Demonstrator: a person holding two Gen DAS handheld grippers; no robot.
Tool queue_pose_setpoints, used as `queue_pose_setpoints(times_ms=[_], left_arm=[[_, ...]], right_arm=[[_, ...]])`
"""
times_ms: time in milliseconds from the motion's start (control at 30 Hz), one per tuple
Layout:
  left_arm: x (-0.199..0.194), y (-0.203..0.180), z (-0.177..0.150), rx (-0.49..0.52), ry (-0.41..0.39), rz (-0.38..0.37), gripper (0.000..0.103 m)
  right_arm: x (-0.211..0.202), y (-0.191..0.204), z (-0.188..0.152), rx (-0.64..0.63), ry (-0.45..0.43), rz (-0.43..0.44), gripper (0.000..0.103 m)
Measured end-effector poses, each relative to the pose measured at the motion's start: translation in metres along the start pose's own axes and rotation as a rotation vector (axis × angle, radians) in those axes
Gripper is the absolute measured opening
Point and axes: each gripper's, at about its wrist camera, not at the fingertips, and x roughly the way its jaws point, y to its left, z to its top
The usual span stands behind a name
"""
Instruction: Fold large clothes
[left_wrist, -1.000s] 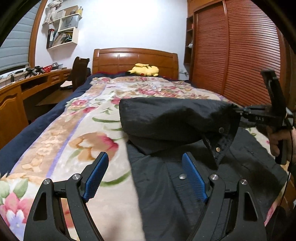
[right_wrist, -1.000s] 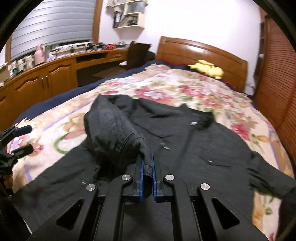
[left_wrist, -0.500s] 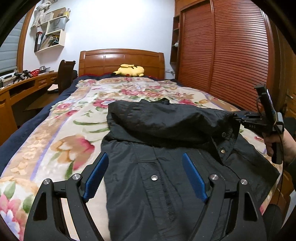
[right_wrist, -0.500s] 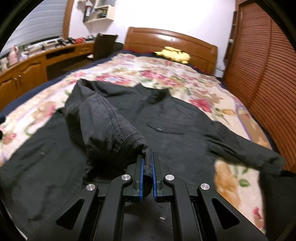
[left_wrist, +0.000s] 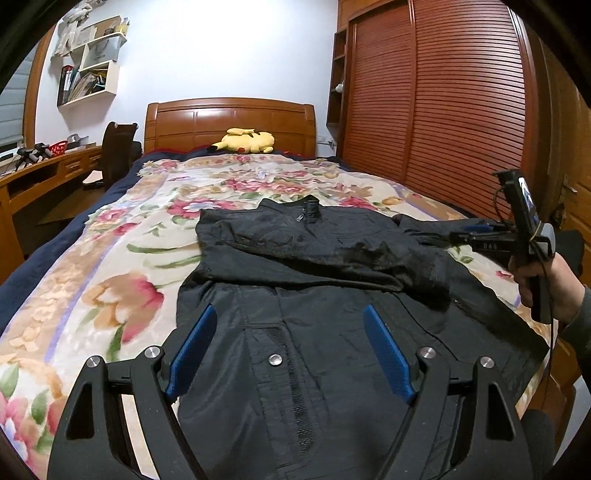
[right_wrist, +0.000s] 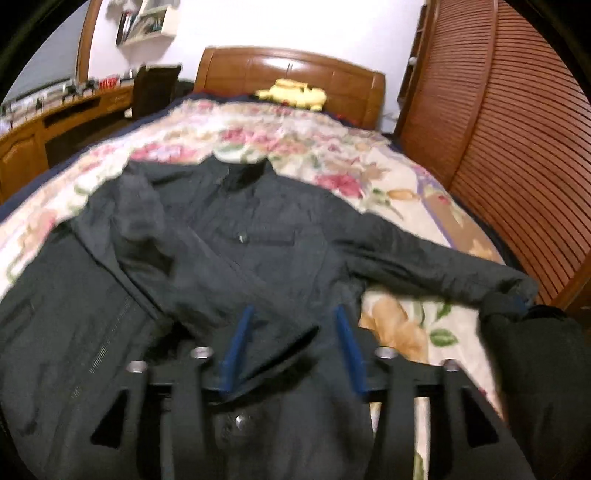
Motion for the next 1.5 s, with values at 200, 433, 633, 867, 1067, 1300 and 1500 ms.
queue_pose_setpoints(times_ms=[200, 433, 633, 867, 1067, 1300, 1500], left_arm=[[0.011, -0.012, 0.0, -0.005, 0.015, -0.031, 0.083], [0.027, -0.027, -0.001, 0.024, 0.046, -0.045, 0.089], [0.035, -0.031, 0.0, 0.026, 0.062, -0.052, 0.09], [0.04, -0.033, -0.003, 0.02, 0.073, -0.051, 0.091], [0.042, -0.03, -0.002, 0.011, 0.071, -0.041, 0.091], [0.041, -0.025, -0.004, 0.017, 0.075, -0.045, 0.091], [0.038, -0.018, -0.002, -0.008, 0.058, -0.046, 0.091]], right_arm=[[0.008, 0.023, -0.016, -0.063, 0.006, 0.097, 0.054], [0.041, 0.029, -0.033, -0.098, 0.098, 0.126, 0.054], [0.055, 0.051, -0.043, -0.231, 0.17, 0.148, 0.054], [0.052, 0.048, -0.032, -0.237, 0.059, 0.071, 0.054], [0.091, 0.058, -0.028, -0.318, 0.185, 0.058, 0.044], [0.086, 0.024, 0.003, -0.282, 0.159, -0.058, 0.004], [0.079, -0.005, 0.023, -0.186, 0.128, -0.141, 0.005]])
